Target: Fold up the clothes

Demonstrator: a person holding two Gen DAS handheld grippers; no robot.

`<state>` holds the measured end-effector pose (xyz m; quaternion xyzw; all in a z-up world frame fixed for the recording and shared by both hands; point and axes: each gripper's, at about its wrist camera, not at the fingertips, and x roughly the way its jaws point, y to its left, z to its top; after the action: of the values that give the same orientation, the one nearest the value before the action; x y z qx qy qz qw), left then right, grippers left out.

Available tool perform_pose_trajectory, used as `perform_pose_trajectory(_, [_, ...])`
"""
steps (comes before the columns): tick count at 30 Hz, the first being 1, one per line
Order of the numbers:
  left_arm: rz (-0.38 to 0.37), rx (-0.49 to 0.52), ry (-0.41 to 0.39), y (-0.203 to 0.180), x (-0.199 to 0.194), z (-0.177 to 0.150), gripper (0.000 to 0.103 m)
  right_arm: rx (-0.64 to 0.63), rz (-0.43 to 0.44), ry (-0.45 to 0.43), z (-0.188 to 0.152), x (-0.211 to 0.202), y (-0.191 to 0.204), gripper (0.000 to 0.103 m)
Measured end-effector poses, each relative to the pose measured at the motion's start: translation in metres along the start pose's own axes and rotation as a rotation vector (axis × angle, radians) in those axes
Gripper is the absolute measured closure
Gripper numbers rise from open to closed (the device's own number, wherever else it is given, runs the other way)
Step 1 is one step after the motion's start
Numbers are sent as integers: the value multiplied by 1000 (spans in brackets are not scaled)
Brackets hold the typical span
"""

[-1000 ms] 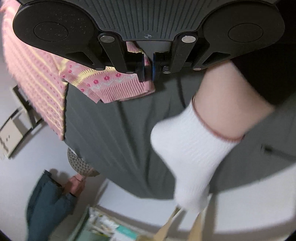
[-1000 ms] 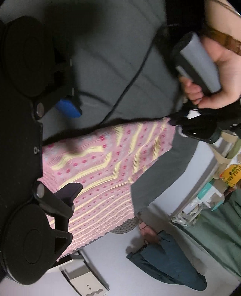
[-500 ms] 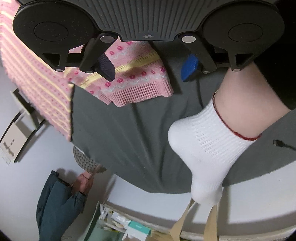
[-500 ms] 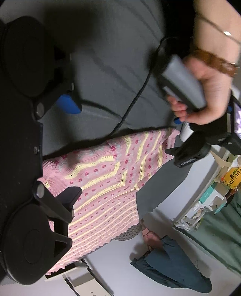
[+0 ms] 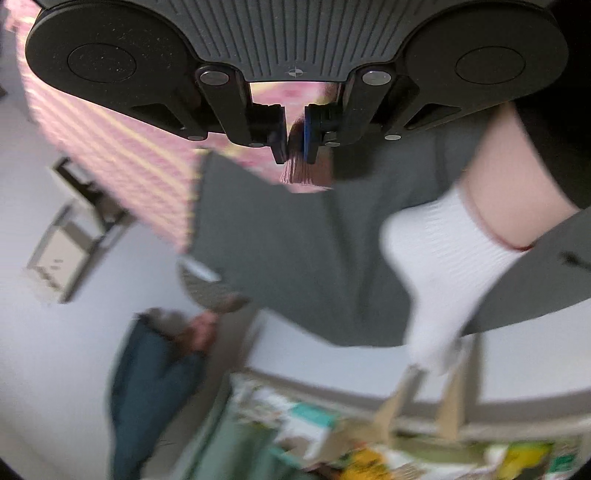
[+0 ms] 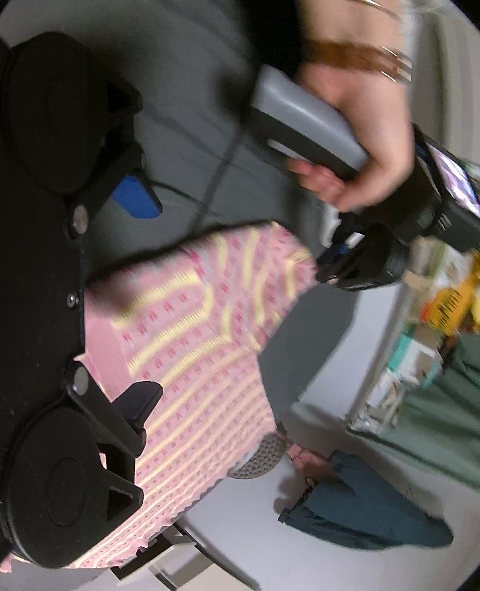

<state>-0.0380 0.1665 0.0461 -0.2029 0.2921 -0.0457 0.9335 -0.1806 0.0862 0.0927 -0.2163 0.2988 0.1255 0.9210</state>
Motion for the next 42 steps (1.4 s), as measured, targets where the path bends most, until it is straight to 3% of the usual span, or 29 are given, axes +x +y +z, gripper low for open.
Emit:
perform_pose_trajectory(3, [-72,85,-11,-33,-4,-5,94,159,45,-78,6,-17,-43,6])
perform_pose_trajectory(6, [-119,168,-1,-63,-3,-17,94,415,100,-153,7,-32,-98,3])
perform_pose_trajectory(10, [-141,297,9,-89,-2,-36,94,684,154,-214,-6,-39,-150,3])
perform_pose_trajectory(13, [-170,335,27,-105,5,-44,94,791,172,-206,-19,-31,-170,3])
perform_pose_trajectory(19, [-223,476,79,-143,15,-72,94,810,226,-128,-5,1,-191,4])
perform_pose_trajectory(20, [-235,492,89,-147,13,-78,94,813,235,-115,-2,6,-195,11])
perform_pose_trajectory(21, [-239,510,96,-149,9,-82,94,776,245,-73,6,19,-195,24])
perform_pose_trajectory(22, [-236,528,100,-150,4,-85,94,741,259,-42,12,28,-193,29])
perform_pose_trajectory(25, [-229,583,113,-153,-12,-95,94,617,341,10,40,63,-185,30])
perform_pose_trajectory(30, [-131,738,148,-144,-46,-96,93,417,335,96,69,103,-165,30])
perform_pose_trajectory(32, [-47,866,163,-140,-55,-96,77,354,360,102,71,108,-155,30])
perform_pose_trajectory(33, [-8,927,152,-139,-57,-97,58,323,373,105,73,110,-150,30])
perform_pose_trajectory(34, [29,985,131,-137,-58,-97,30,282,376,101,72,112,-143,30])
perform_pose_trajectory(36, [104,1100,86,-134,-59,-99,11,204,369,95,68,116,-129,31])
perform_pose_trajectory(38, [168,1186,49,-131,-60,-99,11,150,353,84,65,119,-118,34])
perform_pose_trajectory(42, [142,1124,129,-118,-56,-84,11,98,332,33,63,127,-104,42])
